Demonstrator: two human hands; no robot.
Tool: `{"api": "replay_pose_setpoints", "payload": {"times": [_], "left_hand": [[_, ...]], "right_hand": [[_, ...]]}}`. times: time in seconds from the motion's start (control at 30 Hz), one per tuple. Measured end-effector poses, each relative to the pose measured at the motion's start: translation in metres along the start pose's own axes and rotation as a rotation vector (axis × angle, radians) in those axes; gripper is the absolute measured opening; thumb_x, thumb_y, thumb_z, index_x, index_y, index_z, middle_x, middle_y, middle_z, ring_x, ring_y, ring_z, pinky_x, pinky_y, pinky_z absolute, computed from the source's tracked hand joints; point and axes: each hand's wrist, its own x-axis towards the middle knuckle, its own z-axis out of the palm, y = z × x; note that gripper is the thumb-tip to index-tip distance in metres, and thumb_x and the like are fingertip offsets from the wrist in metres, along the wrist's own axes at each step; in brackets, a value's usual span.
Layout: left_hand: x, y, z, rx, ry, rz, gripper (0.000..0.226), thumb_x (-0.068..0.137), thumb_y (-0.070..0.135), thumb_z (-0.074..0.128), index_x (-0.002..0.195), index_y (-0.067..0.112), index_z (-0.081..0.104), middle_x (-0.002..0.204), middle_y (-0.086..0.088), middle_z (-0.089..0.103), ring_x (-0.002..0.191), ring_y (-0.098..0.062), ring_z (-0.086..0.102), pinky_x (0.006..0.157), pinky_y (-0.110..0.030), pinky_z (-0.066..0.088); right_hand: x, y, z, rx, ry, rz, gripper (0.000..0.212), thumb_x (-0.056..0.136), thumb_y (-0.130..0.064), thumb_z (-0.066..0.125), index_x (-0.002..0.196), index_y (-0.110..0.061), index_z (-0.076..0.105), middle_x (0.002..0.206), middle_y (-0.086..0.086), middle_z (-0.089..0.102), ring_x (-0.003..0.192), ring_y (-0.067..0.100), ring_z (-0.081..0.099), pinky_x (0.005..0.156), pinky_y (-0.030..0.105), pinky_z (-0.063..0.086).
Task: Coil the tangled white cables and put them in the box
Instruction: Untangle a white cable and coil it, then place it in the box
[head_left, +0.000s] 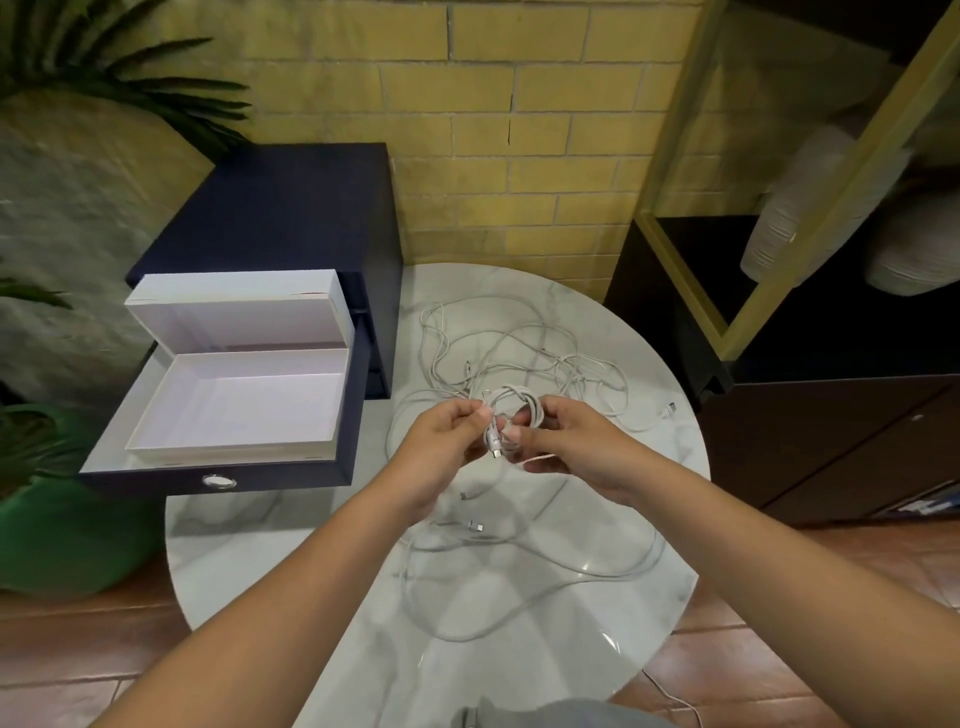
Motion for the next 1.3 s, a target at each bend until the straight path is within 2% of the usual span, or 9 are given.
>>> {"api": "replay_pose_setpoints", "payload": {"times": [0.17, 0.43, 0.63, 0.7, 0.8, 0.9, 1.07, 1.17, 1.3], "left_hand": [[0.001, 0.009, -0.023, 0.046, 0.033, 0.018, 0.021, 0.100, 0.018, 0.048, 0.106, 0.001, 0.058, 0.093, -0.007, 0.070, 0.082, -0.015, 0.068, 0.078, -0.024, 0.057], [0.003, 0.046, -0.101, 0.190, 0.047, 0.173, 0.003, 0.092, 0.011, 0.061, 0.094, 0.012, 0.064, 0.092, -0.008, 0.070, 0.087, -0.018, 0.065, 0.085, -0.030, 0.054], [0.006, 0.062, -0.178, 0.652, 0.074, 0.386, 0.023, 0.081, 0.013, 0.075, 0.092, 0.032, 0.069, 0.110, 0.012, 0.062, 0.105, 0.000, 0.056, 0.089, -0.016, 0.041], [0.011, 0.060, -0.195, 0.713, 0.121, 0.402, 0.029, 0.081, 0.011, 0.075, 0.090, 0.037, 0.067, 0.108, 0.013, 0.055, 0.096, 0.002, 0.056, 0.081, -0.009, 0.040], [0.018, 0.053, -0.212, 0.737, 0.128, 0.396, 0.032, 0.084, 0.003, 0.069, 0.091, 0.033, 0.067, 0.104, 0.009, 0.054, 0.077, 0.003, 0.059, 0.071, -0.002, 0.042], [0.025, 0.044, -0.228, 0.751, 0.088, 0.362, 0.032, 0.083, -0.007, 0.067, 0.090, 0.025, 0.068, 0.105, 0.002, 0.058, 0.074, 0.002, 0.064, 0.069, -0.004, 0.046], [0.034, 0.034, -0.242, 0.875, 0.007, 0.375, 0.027, 0.078, -0.011, 0.068, 0.082, 0.016, 0.069, 0.095, 0.003, 0.056, 0.075, -0.005, 0.066, 0.072, -0.008, 0.049], [0.040, 0.030, -0.242, 1.005, -0.038, 0.423, 0.022, 0.081, -0.006, 0.065, 0.087, 0.015, 0.069, 0.099, 0.002, 0.055, 0.077, -0.006, 0.063, 0.078, -0.014, 0.049], [0.045, 0.026, -0.240, 1.159, -0.052, 0.481, 0.022, 0.081, -0.005, 0.060, 0.093, 0.012, 0.067, 0.103, -0.002, 0.053, 0.086, -0.020, 0.061, 0.083, -0.028, 0.049]], "right_hand": [[0.012, -0.010, 0.018, 0.047, 0.038, -0.034, 0.017, 0.096, -0.021, 0.056, 0.102, -0.007, 0.063, 0.093, 0.005, 0.069, 0.079, 0.015, 0.066, 0.069, 0.021, 0.054], [0.044, -0.043, 0.069, 0.008, 0.021, -0.163, 0.011, 0.092, -0.012, 0.060, 0.101, -0.011, 0.067, 0.098, 0.011, 0.069, 0.086, 0.018, 0.068, 0.076, 0.025, 0.056], [0.080, -0.059, 0.117, -0.329, 0.192, -0.400, 0.022, 0.080, 0.001, 0.072, 0.092, -0.018, 0.071, 0.102, 0.011, 0.058, 0.081, 0.004, 0.061, 0.077, 0.016, 0.049], [0.090, -0.058, 0.133, -0.417, 0.200, -0.437, 0.024, 0.079, 0.002, 0.073, 0.094, -0.017, 0.071, 0.097, 0.003, 0.054, 0.077, -0.005, 0.058, 0.076, 0.011, 0.047], [0.103, -0.050, 0.149, -0.577, 0.205, -0.462, 0.027, 0.082, -0.005, 0.071, 0.105, -0.020, 0.070, 0.103, -0.002, 0.051, 0.090, 0.004, 0.058, 0.084, 0.010, 0.046], [0.110, -0.043, 0.162, -0.815, 0.228, -0.467, 0.031, 0.087, -0.017, 0.066, 0.118, -0.022, 0.066, 0.108, -0.006, 0.050, 0.099, 0.007, 0.050, 0.084, 0.005, 0.035], [0.112, -0.032, 0.174, -1.104, 0.246, -0.462, 0.040, 0.089, -0.026, 0.063, 0.129, -0.025, 0.060, 0.117, -0.002, 0.054, 0.110, 0.016, 0.040, 0.096, 0.024, 0.031], [0.109, -0.025, 0.175, -1.140, 0.287, -0.477, 0.048, 0.084, -0.027, 0.068, 0.131, -0.022, 0.057, 0.125, 0.000, 0.052, 0.114, 0.020, 0.042, 0.100, 0.032, 0.037], [0.103, -0.022, 0.174, -1.095, 0.351, -0.444, 0.061, 0.081, -0.033, 0.072, 0.136, -0.021, 0.049, 0.132, -0.002, 0.049, 0.119, 0.019, 0.043, 0.103, 0.034, 0.039]]}}
